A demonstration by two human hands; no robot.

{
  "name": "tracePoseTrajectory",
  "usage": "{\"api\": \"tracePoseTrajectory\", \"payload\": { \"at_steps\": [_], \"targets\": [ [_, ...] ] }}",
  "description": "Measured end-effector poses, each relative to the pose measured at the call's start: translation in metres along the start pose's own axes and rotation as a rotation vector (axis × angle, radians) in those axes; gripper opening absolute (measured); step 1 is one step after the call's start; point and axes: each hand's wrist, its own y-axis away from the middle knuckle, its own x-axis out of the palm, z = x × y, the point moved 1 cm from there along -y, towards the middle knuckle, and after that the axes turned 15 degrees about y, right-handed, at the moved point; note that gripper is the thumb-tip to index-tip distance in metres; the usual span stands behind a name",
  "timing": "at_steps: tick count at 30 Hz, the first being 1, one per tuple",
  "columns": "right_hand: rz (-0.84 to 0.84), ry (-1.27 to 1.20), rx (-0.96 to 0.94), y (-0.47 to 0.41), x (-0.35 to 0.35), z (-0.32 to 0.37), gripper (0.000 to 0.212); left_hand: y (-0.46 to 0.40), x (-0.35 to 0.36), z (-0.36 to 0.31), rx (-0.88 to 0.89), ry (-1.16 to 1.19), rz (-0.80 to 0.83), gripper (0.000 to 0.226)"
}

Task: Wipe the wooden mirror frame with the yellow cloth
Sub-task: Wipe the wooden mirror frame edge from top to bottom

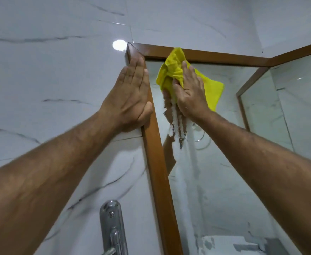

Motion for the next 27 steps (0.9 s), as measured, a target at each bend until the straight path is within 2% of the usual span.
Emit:
{"api": "tracePoseTrajectory", "payload": {
  "at_steps": [3,7,13,17,20,23,27],
  "targets": [
    [0.064,0.014,-0.209,0.012,-0.004,0.006,0.064,0.001,-0.003,-0.003,-0.011,0.009,-0.051,0.084],
    [0.094,0.109,-0.349,0.033,-0.003,0.019,0.059,0.004,-0.004,-0.008,-0.103,0.006,-0.039,0.087],
    [0.130,0.179,-0.401,0.084,-0.008,0.015,0.060,0.016,0.003,-0.013,-0.154,0.058,-0.036,0.084],
    [0.178,0.211,-0.427,0.157,-0.009,0.002,0.063,0.033,0.010,-0.028,-0.173,0.076,-0.008,0.083],
    [0.240,0.255,-0.521,0.202,-0.010,-0.014,0.064,0.051,0.017,-0.037,-0.155,0.053,0.023,0.083],
    [0.212,0.317,-0.560,0.188,-0.014,-0.015,0.067,0.064,0.021,-0.044,-0.148,0.067,0.019,0.082],
    [0.149,0.262,-0.477,0.149,-0.011,0.006,0.069,0.075,0.027,-0.054,-0.146,0.106,0.026,0.081]
  ]
}}
